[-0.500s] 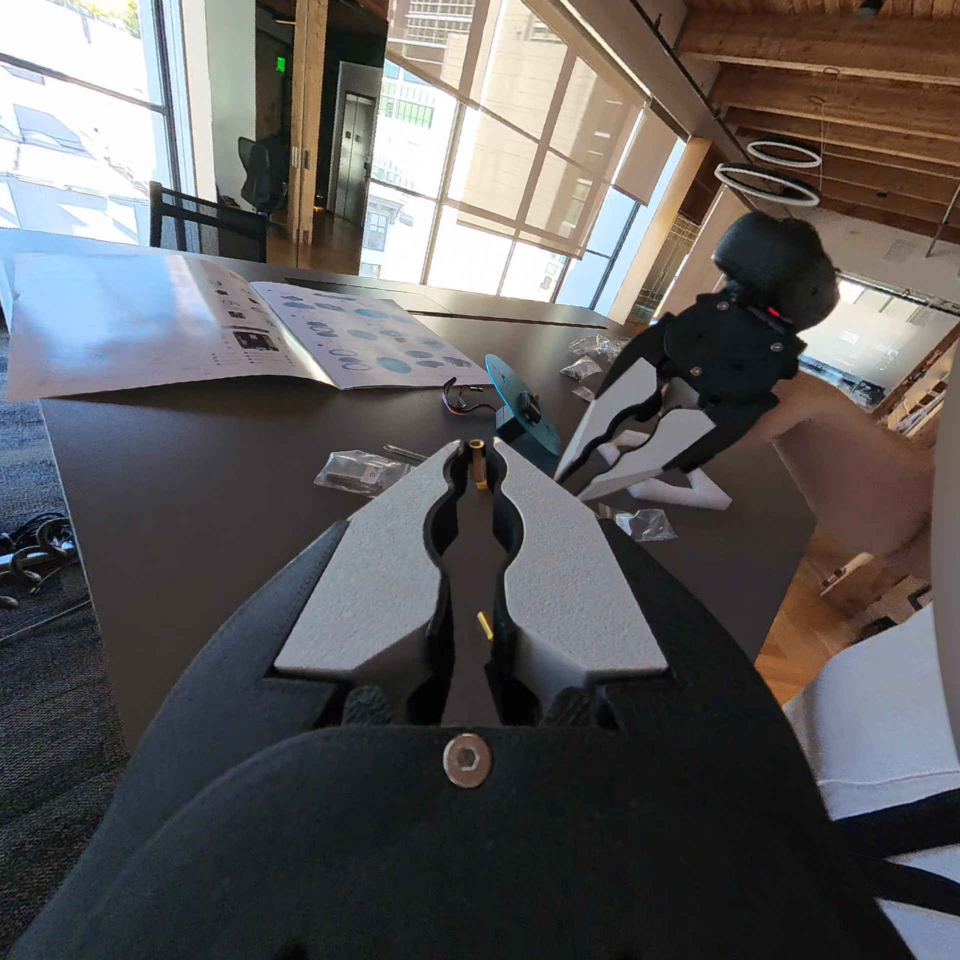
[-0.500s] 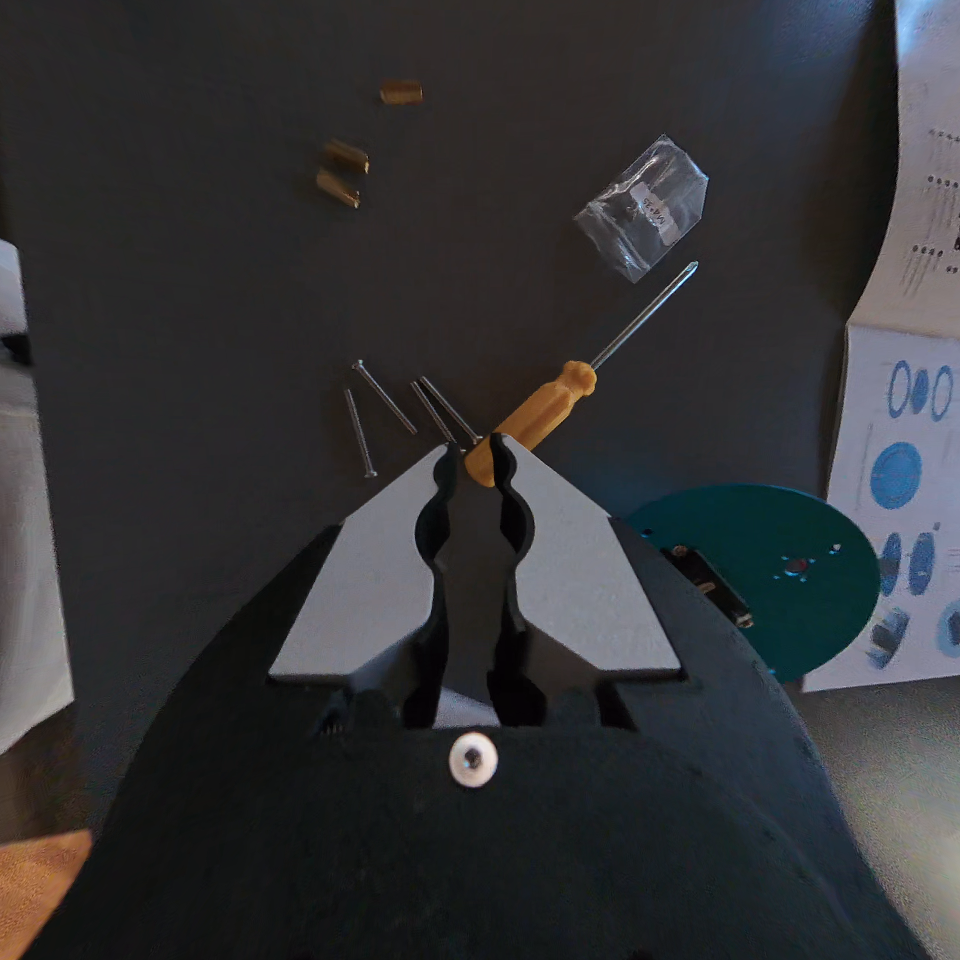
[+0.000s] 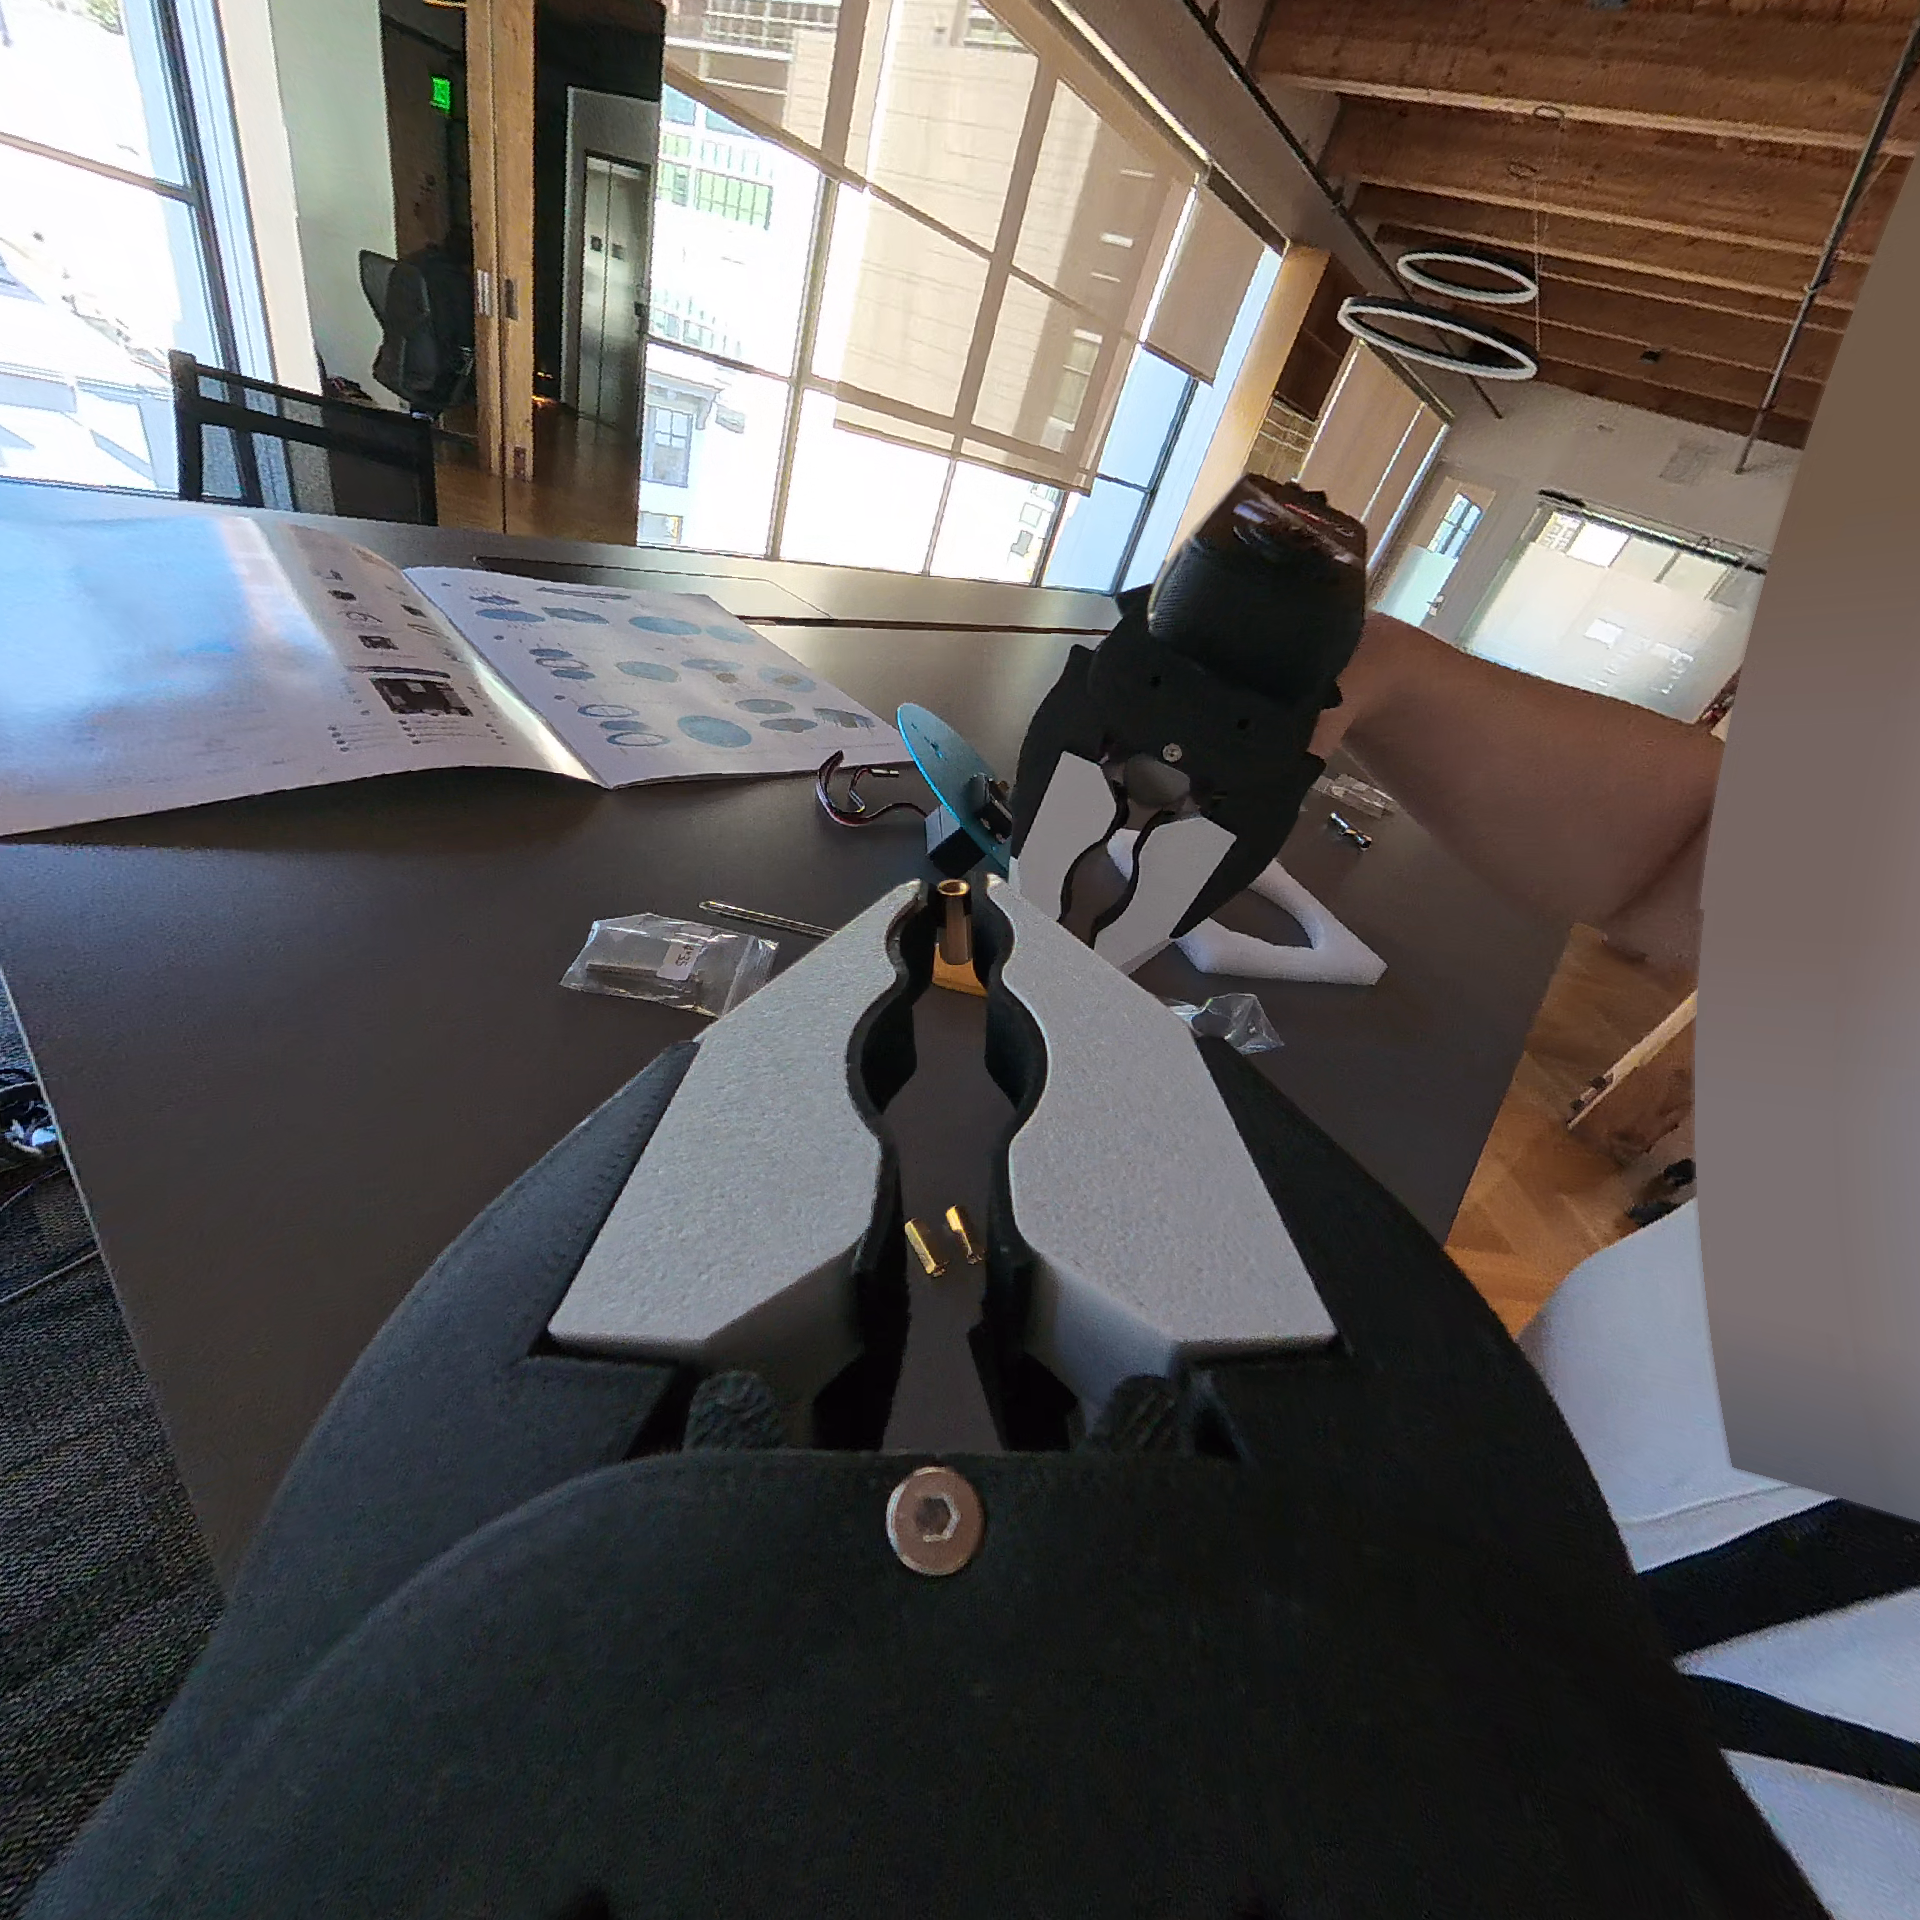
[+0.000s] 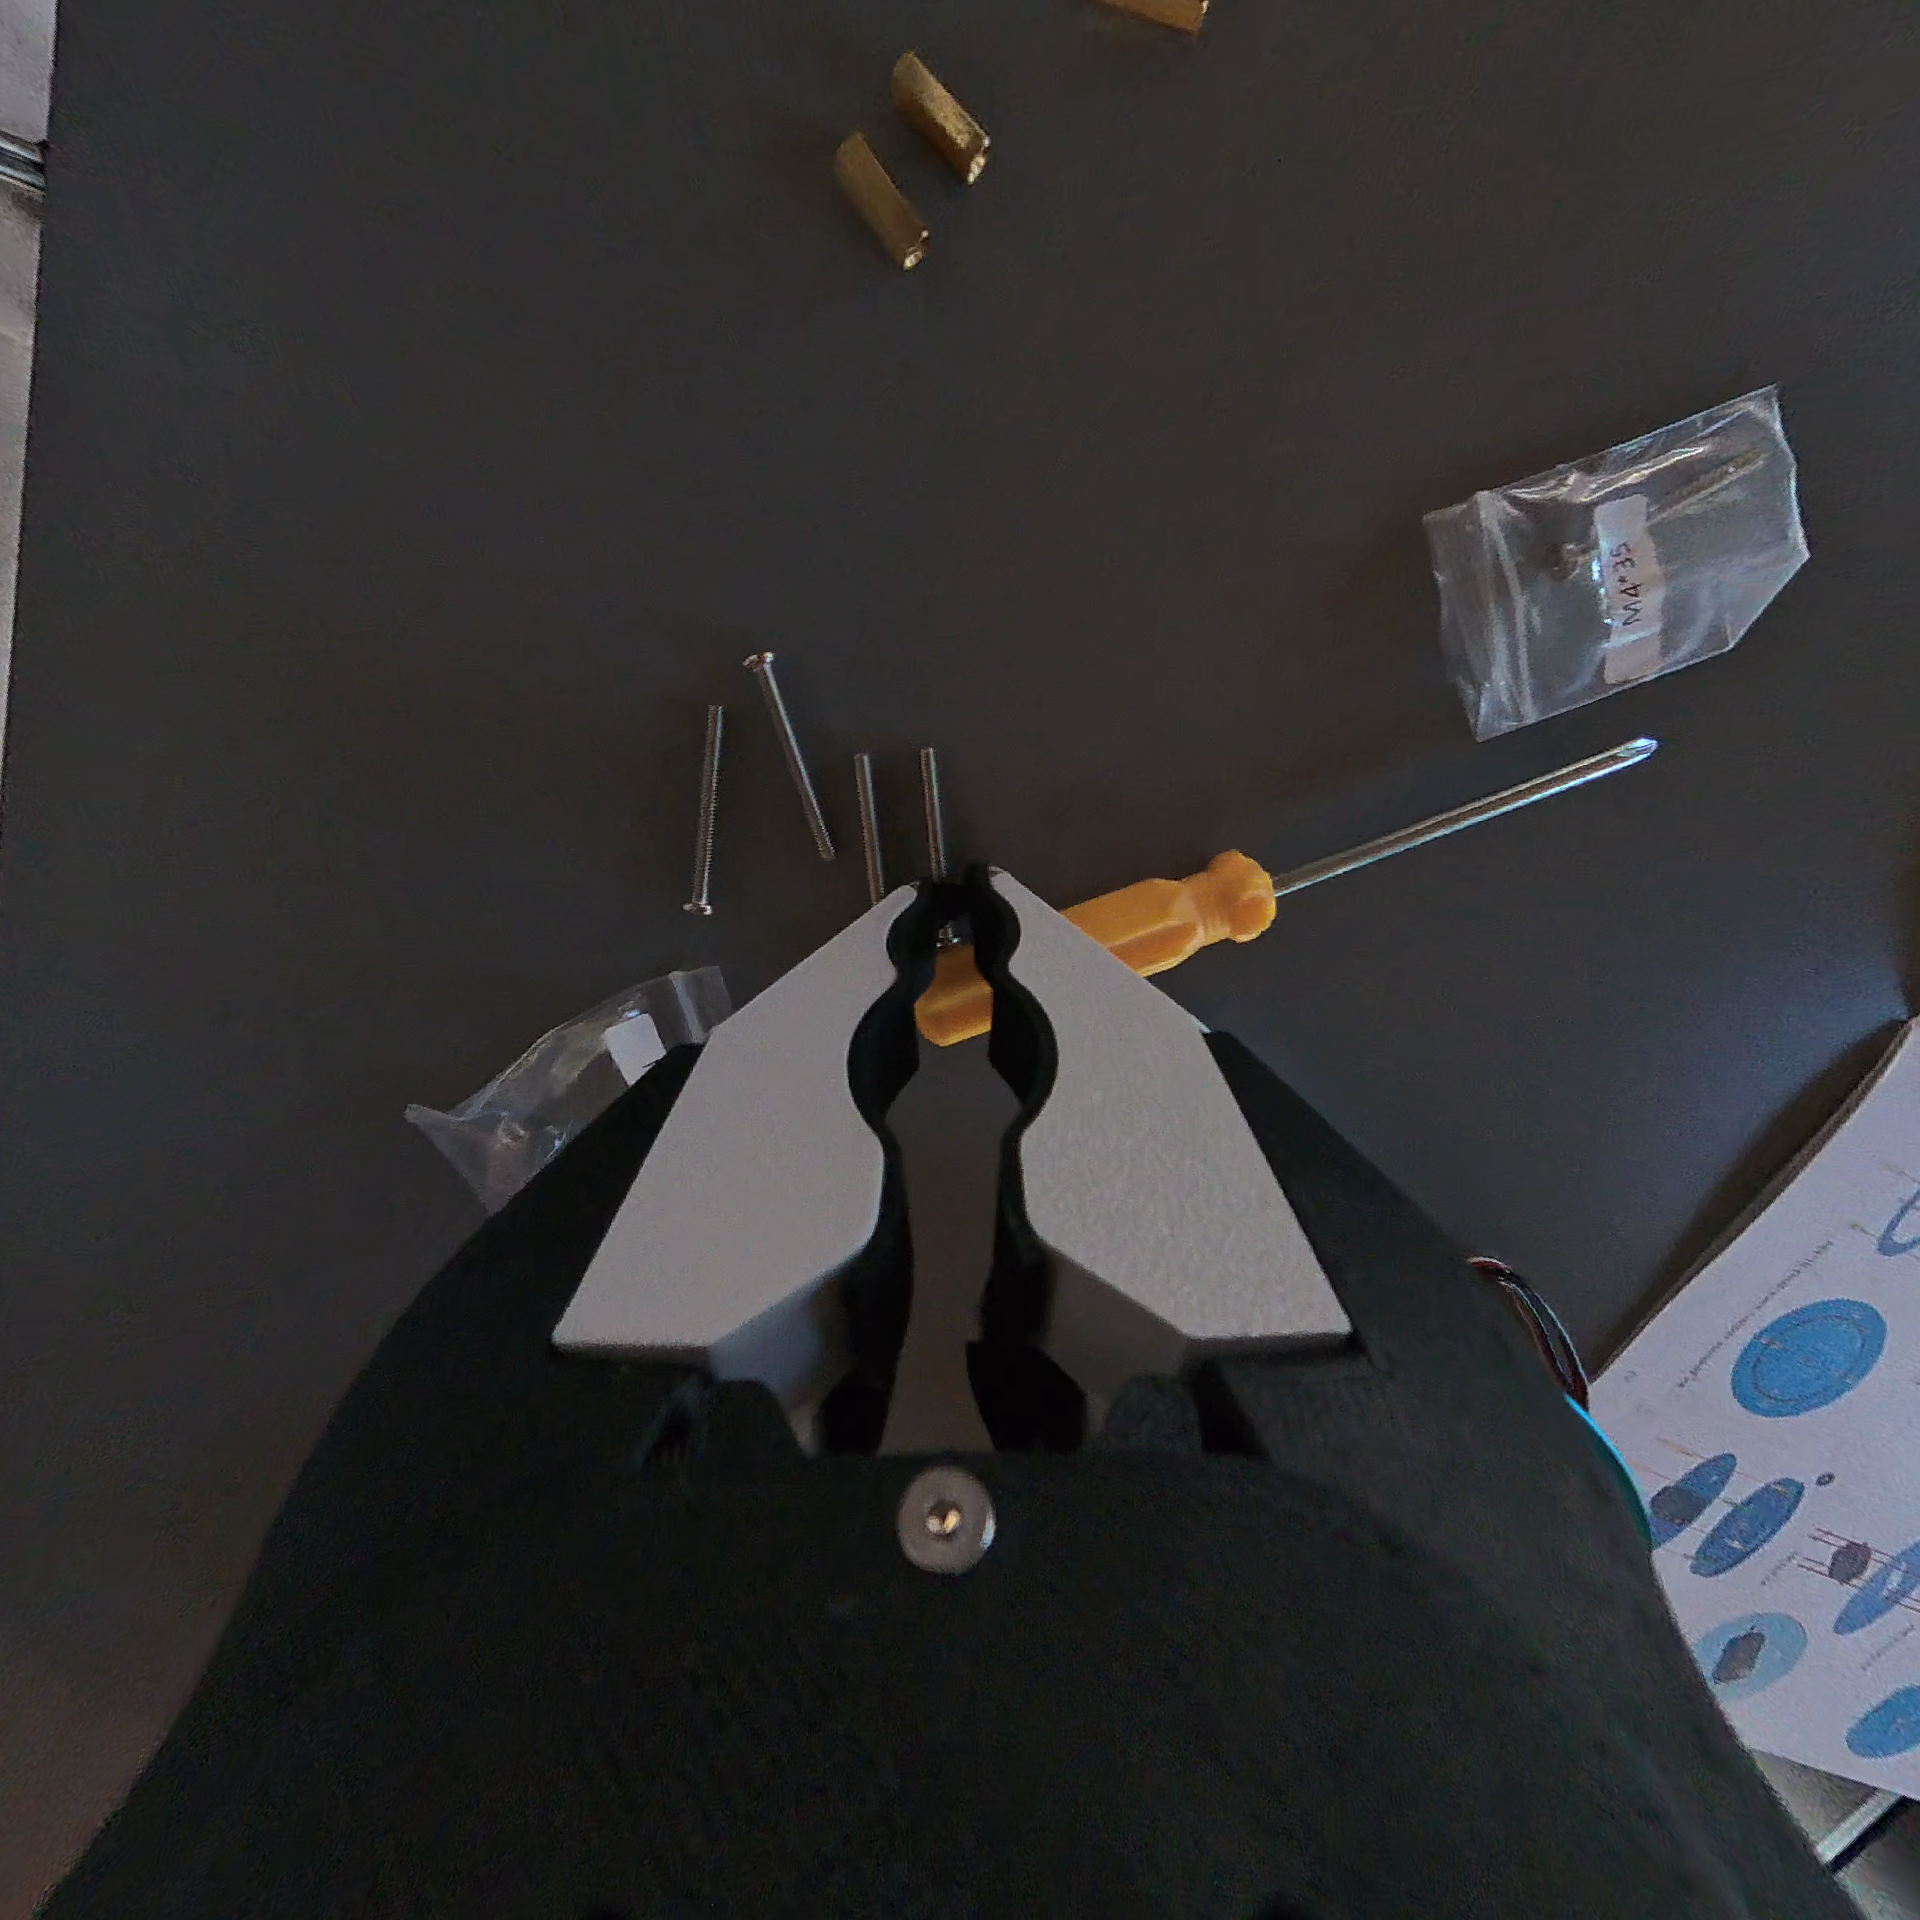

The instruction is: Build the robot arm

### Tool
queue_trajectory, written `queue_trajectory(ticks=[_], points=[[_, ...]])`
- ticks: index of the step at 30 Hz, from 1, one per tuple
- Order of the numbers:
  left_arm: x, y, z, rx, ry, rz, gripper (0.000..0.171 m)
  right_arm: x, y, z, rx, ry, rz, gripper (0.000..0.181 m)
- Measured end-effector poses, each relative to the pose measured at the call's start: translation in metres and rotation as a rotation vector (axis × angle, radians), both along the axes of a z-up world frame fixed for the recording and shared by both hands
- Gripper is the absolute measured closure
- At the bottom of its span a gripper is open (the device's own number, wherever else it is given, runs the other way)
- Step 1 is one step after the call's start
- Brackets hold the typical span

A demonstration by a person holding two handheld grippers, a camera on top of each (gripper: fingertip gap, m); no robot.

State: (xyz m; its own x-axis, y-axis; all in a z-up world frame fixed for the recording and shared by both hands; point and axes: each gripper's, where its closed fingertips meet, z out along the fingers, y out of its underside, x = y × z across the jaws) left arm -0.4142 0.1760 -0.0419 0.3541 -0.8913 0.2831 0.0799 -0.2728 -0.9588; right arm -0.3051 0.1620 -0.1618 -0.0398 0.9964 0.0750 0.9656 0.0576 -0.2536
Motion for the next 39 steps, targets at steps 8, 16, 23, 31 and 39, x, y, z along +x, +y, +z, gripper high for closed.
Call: queue_trajectory(ticks=[8, 16, 23, 31, 39], points=[[-0.002, 0.003, 0.006, 0.008, 0.012, -0.026, 0.167, -0.013, -0.002, 0.013, 0.077, 0.197, -0.1, 0.179], [-0.006, 0.018, 0.009, 0.009, 0.042, -0.015, 0.167, 0.042, 0.004, 0.086, 0.445, 0.732, -0.56, 0.179], [-0.013, 0.04, 0.01, -0.006, 0.016, 0.018, 0.167, 0.072, 0.02, 0.108, 0.471, 0.942, -0.74, 0.179], [-0.092, 0.044, 0.051, 0.018, -0.124, 0.101, 0.167, 0.039, 0.018, 0.131, 0.501, 0.984, -0.761, 0.179], [-0.292, 0.036, 0.059, 0.073, -0.017, 0.302, 0.167, -0.124, 0.016, 0.175, 0.479, 1.109, -0.668, 0.179]])
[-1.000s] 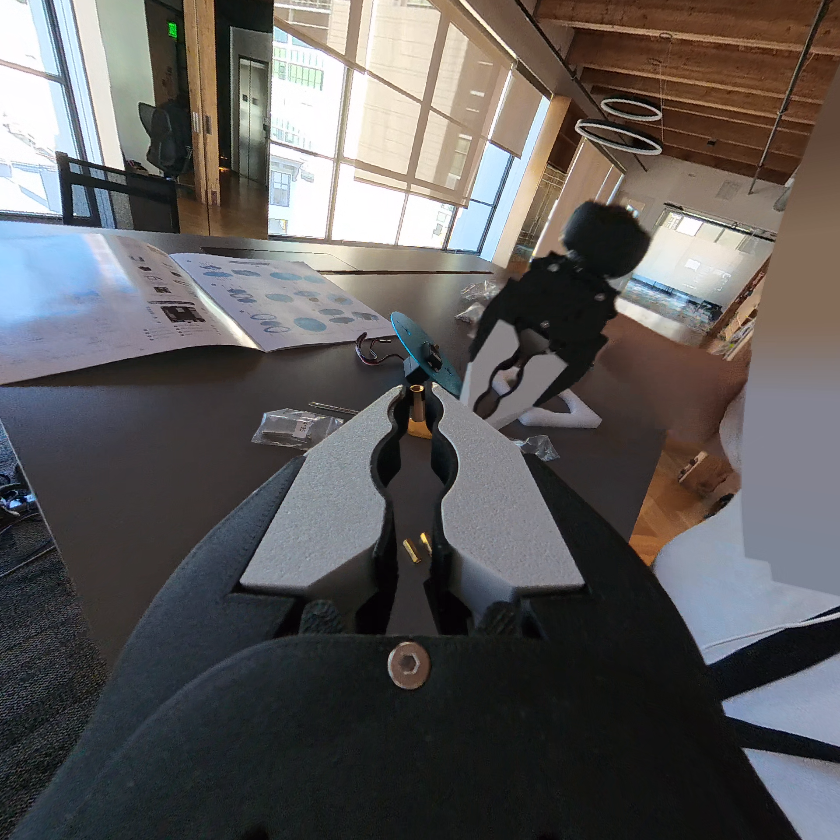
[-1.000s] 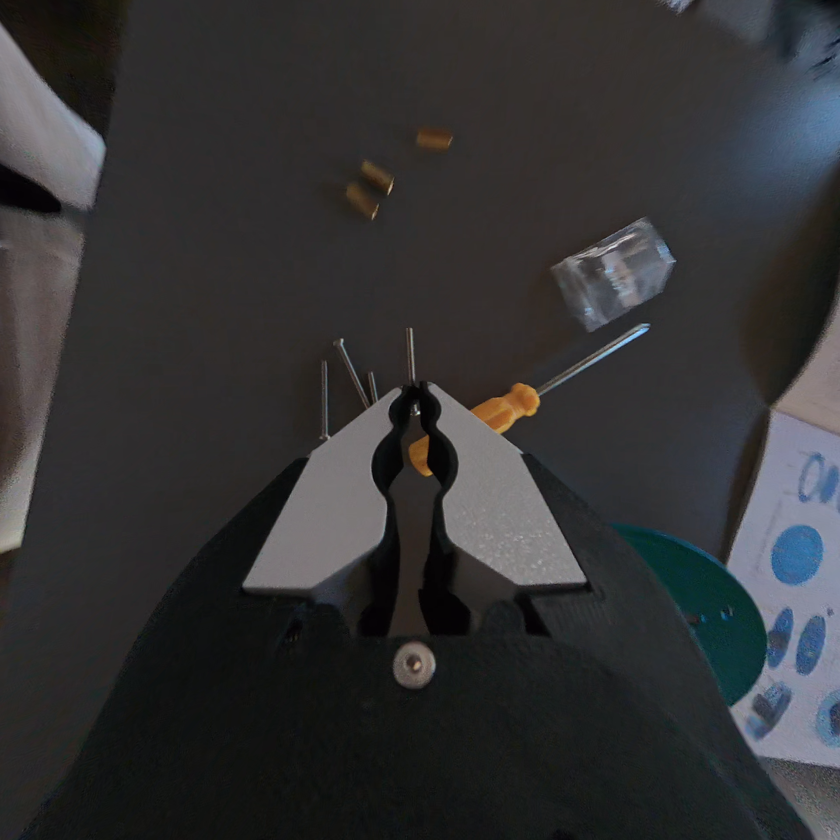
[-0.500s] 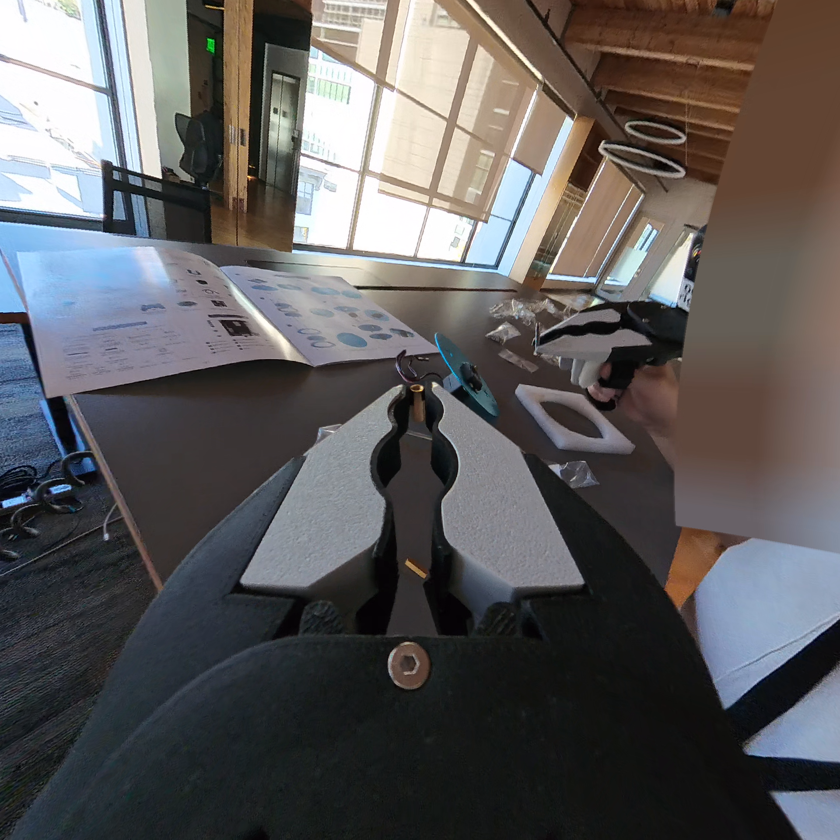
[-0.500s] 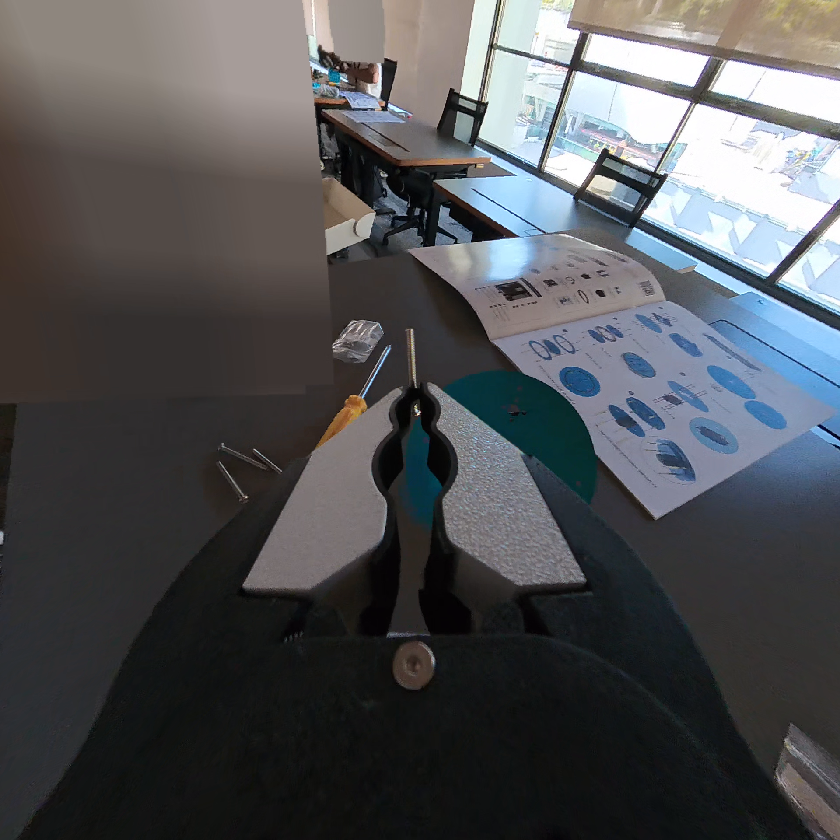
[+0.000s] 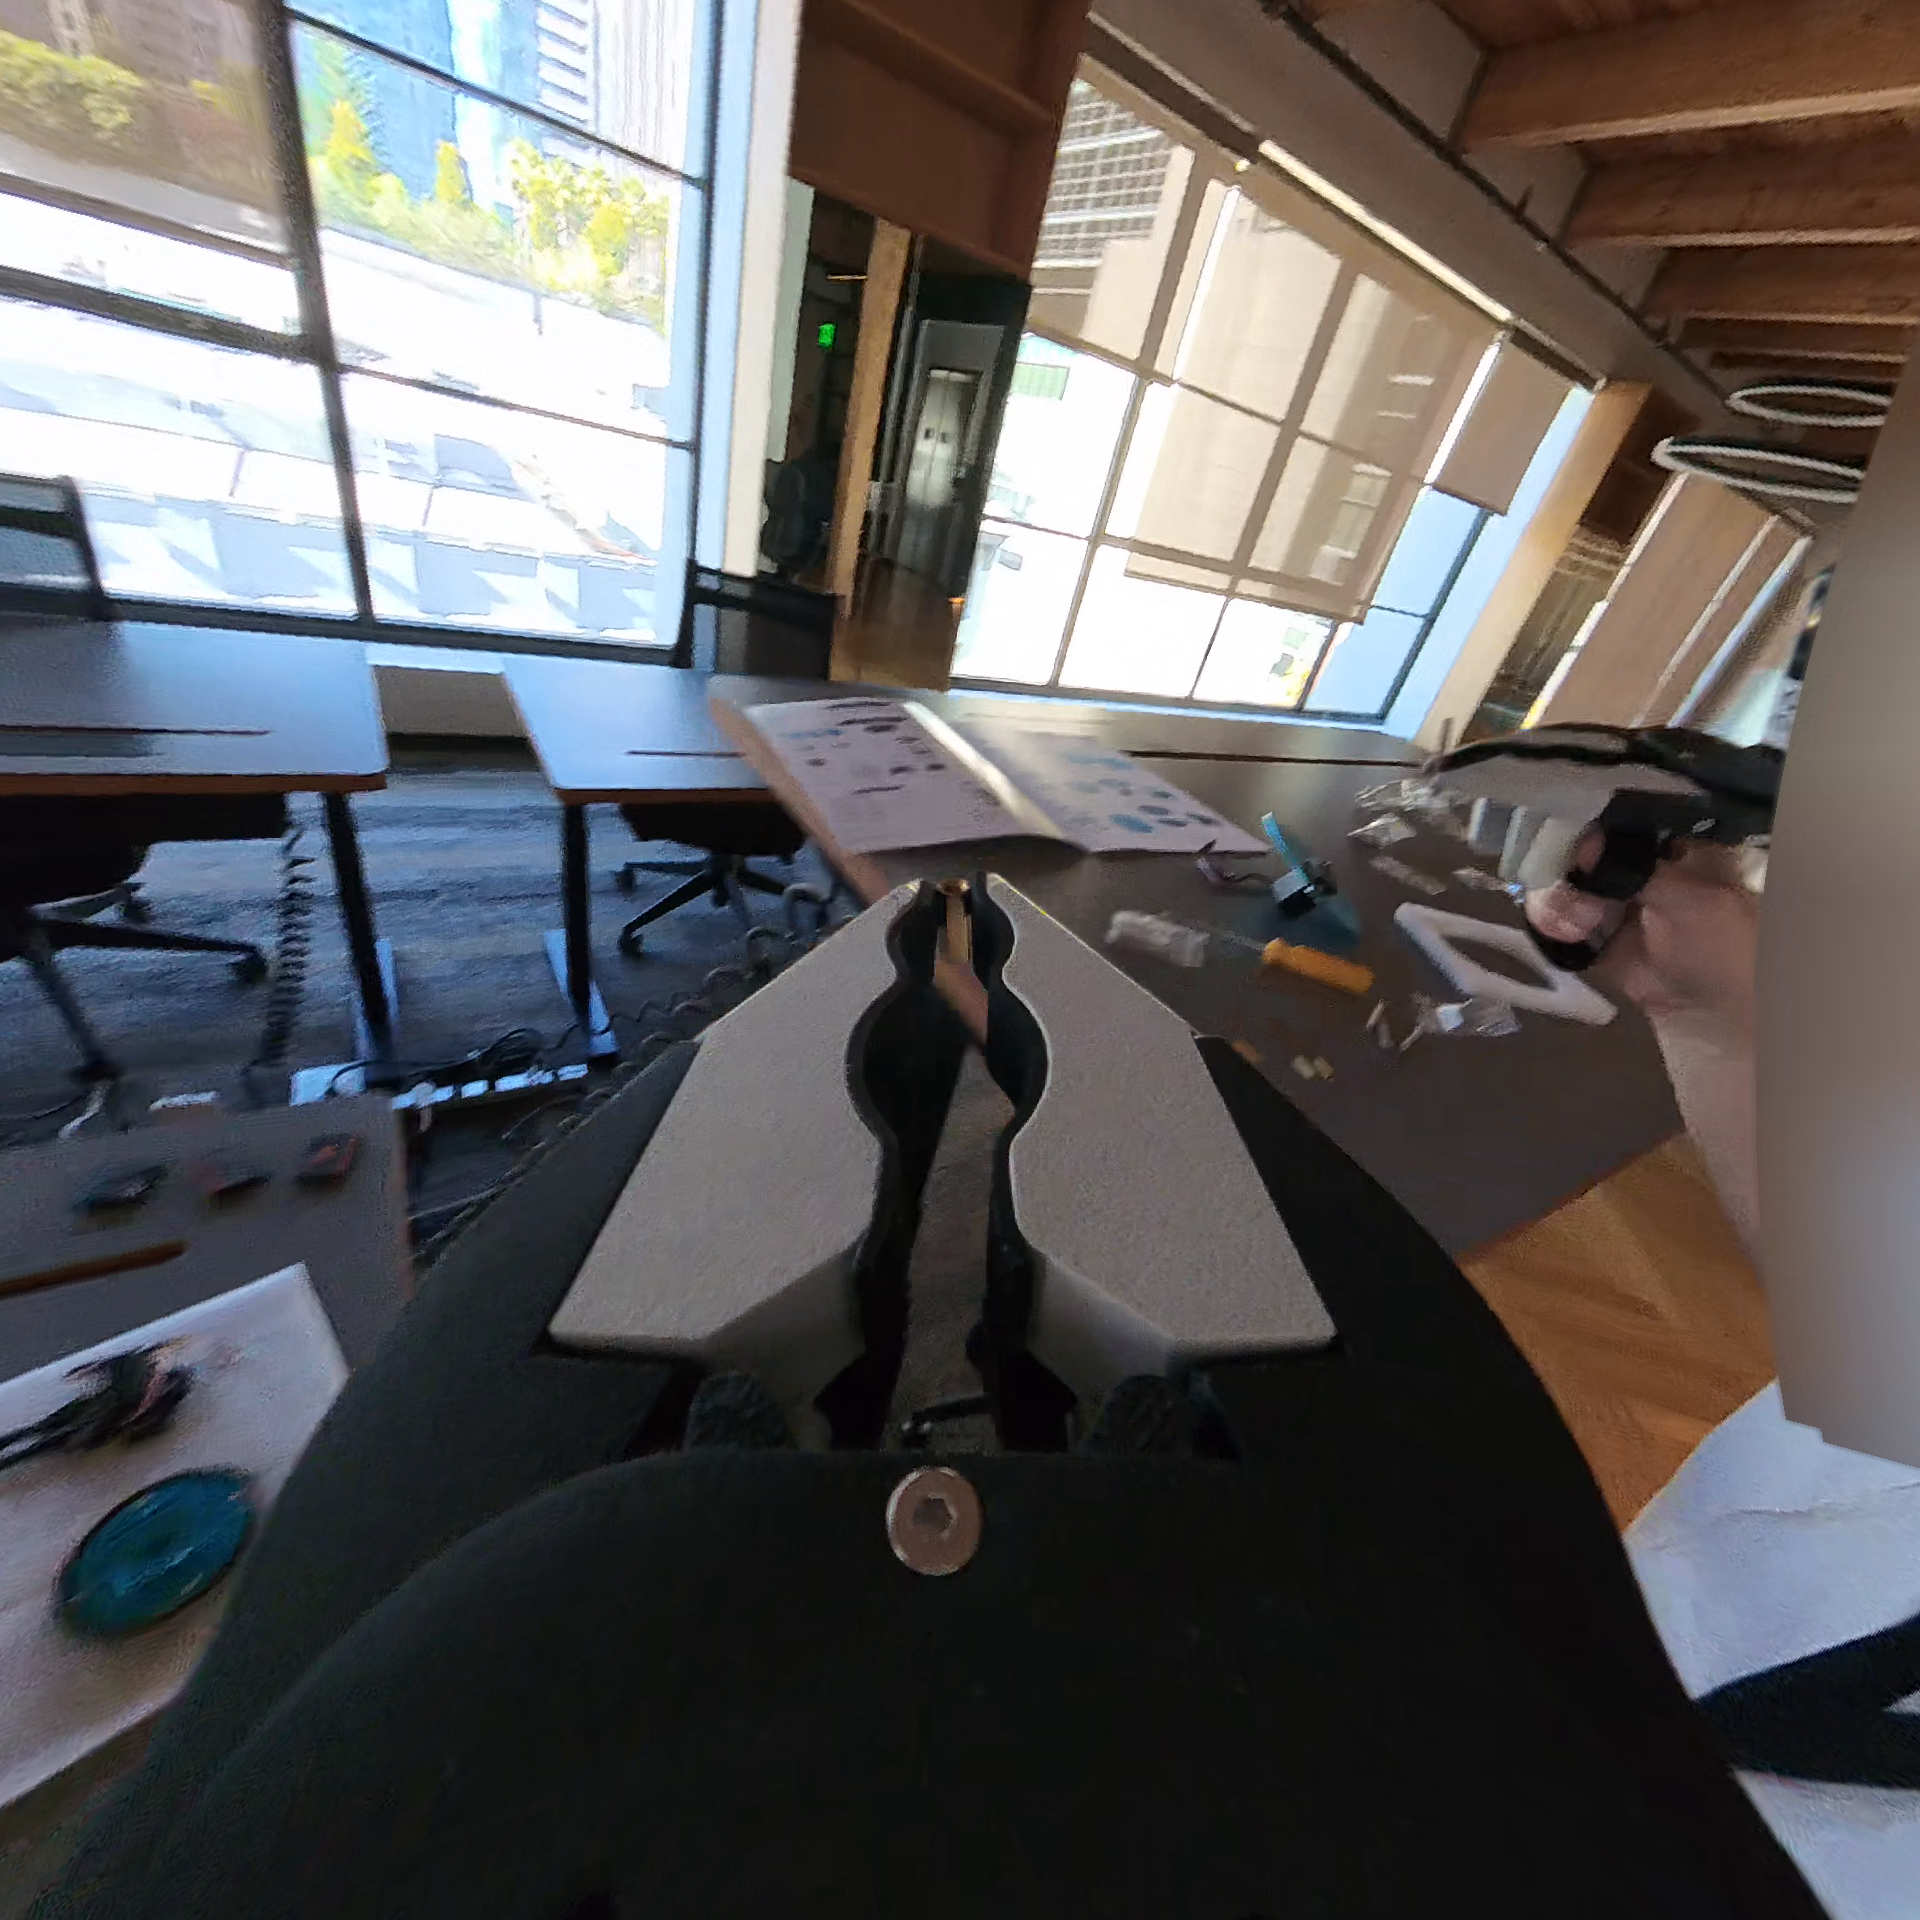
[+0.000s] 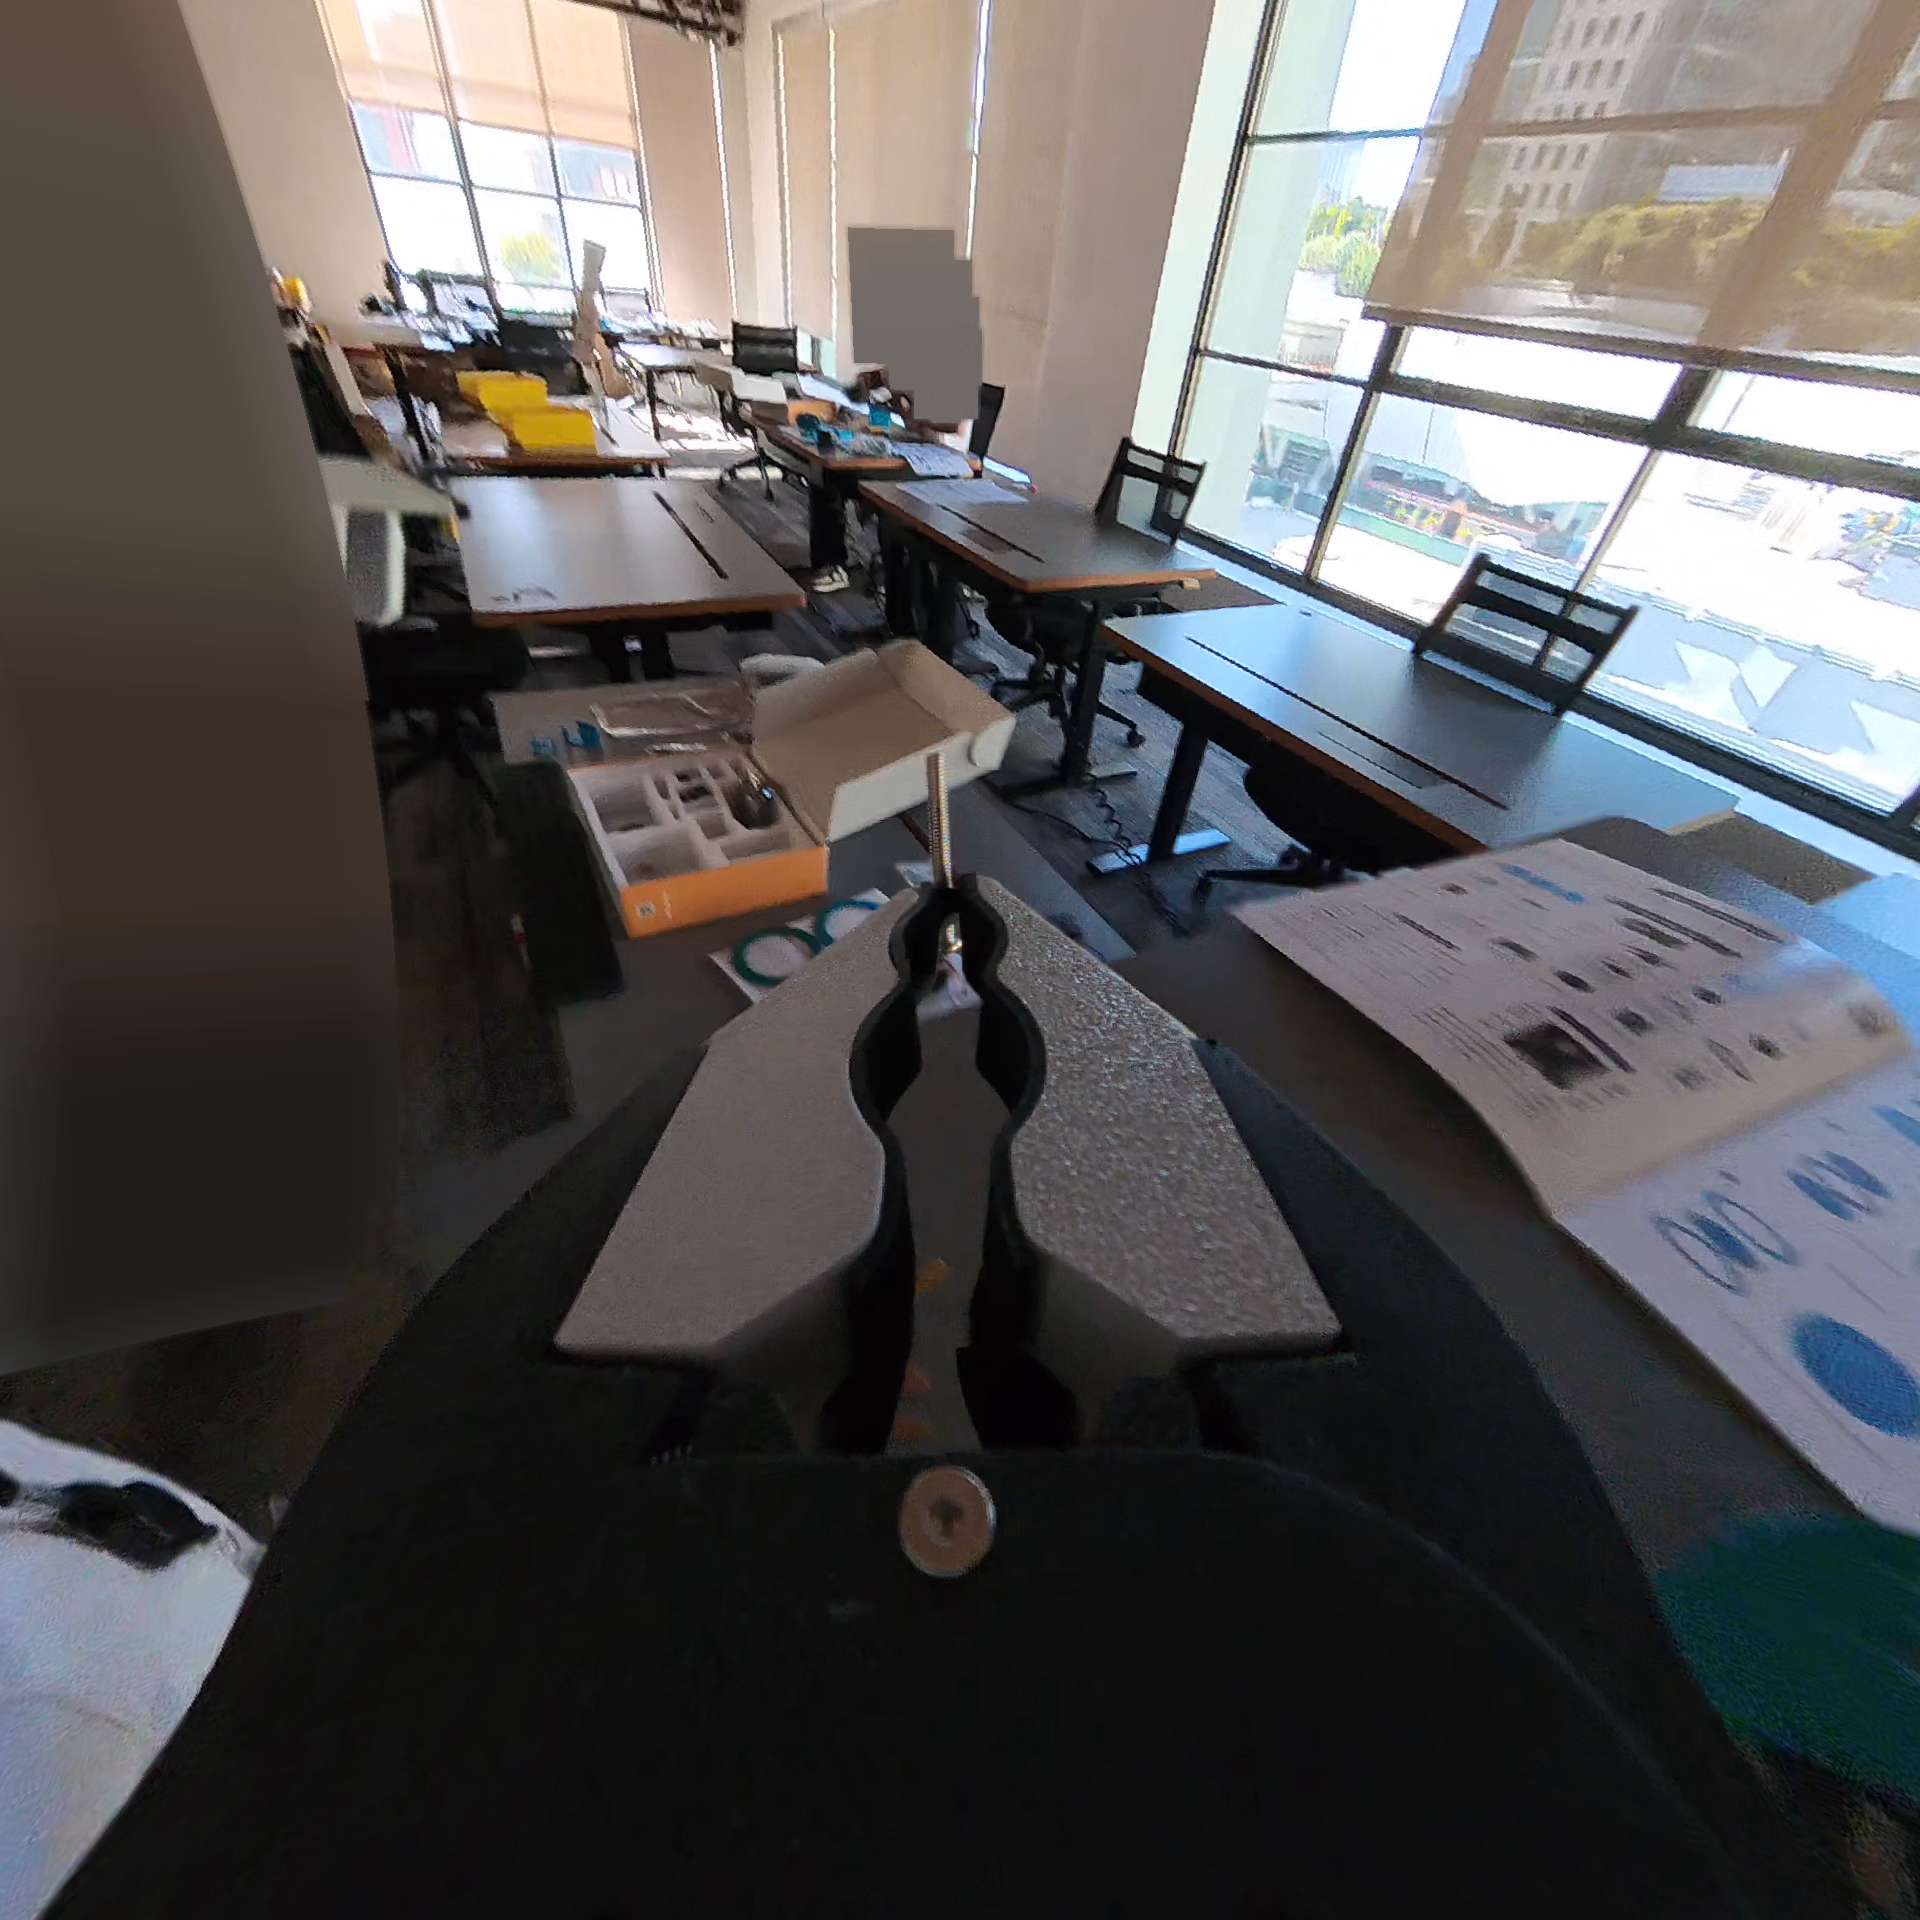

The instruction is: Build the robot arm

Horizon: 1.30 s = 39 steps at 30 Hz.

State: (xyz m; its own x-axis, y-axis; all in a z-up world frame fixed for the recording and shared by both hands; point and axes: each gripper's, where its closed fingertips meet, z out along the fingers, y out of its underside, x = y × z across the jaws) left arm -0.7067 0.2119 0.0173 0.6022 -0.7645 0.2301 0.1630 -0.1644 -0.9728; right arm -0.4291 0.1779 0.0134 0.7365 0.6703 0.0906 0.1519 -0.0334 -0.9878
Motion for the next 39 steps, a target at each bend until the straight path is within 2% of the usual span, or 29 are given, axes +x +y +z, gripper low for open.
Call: queue_trajectory(ticks=[3, 7, 9, 12, 14, 20, 22, 24, 26, 28, 30, 32, 37, 38, 39], points=[[-0.077, 0.005, -0.04, -0.101, 0.056, 0.001, 0.167, -0.097, 0.001, 0.001, -0.011, 0.066, 0.045, 0.179], [-0.164, 0.027, -0.118, -0.304, 0.126, -0.031, 0.167, -0.236, 0.013, -0.027, -0.091, 0.074, 0.095, 0.179], [-0.199, 0.048, -0.161, -0.396, 0.157, -0.015, 0.167, -0.3, 0.026, -0.049, -0.177, 0.091, 0.146, 0.179], [-0.23, 0.091, -0.225, -0.503, 0.165, -0.019, 0.167, -0.357, 0.078, -0.102, -0.28, 0.116, 0.1, 0.179], [-0.239, 0.129, -0.277, -0.58, 0.177, -0.021, 0.167, -0.374, 0.125, -0.161, -0.343, 0.109, 0.013, 0.179], [-0.239, 0.238, -0.458, -0.919, 0.146, 0.029, 0.167, -0.387, 0.252, -0.393, -0.645, 0.074, -0.174, 0.179], [-0.235, 0.264, -0.508, -1.022, 0.137, 0.054, 0.167, -0.386, 0.285, -0.462, -0.754, 0.079, -0.243, 0.179], [-0.23, 0.283, -0.552, -1.109, 0.189, 0.064, 0.167, -0.387, 0.306, -0.52, -0.861, 0.069, -0.312, 0.179], [-0.229, 0.296, -0.589, -1.164, 0.257, 0.09, 0.166, -0.388, 0.319, -0.563, -0.936, 0.03, -0.372, 0.178], [-0.23, 0.303, -0.614, -1.2, 0.289, 0.118, 0.166, -0.389, 0.324, -0.589, -0.982, -0.004, -0.419, 0.178], [-0.227, 0.306, -0.627, -1.221, 0.301, 0.105, 0.166, -0.39, 0.326, -0.604, -1.01, -0.021, -0.447, 0.178], [-0.232, 0.307, -0.637, -1.212, 0.373, 0.102, 0.166, -0.392, 0.325, -0.615, -1.031, -0.039, -0.461, 0.178], [-0.232, 0.309, -0.638, -1.272, 0.4, 0.033, 0.165, -0.388, 0.318, -0.636, -1.026, -0.106, -0.505, 0.176], [-0.23, 0.308, -0.634, -1.283, 0.381, -0.001, 0.151, -0.388, 0.319, -0.634, -1.007, -0.097, -0.51, 0.172], [-0.23, 0.307, -0.627, -1.295, 0.353, -0.023, 0.138, -0.388, 0.32, -0.631, -0.991, -0.083, -0.511, 0.157]])
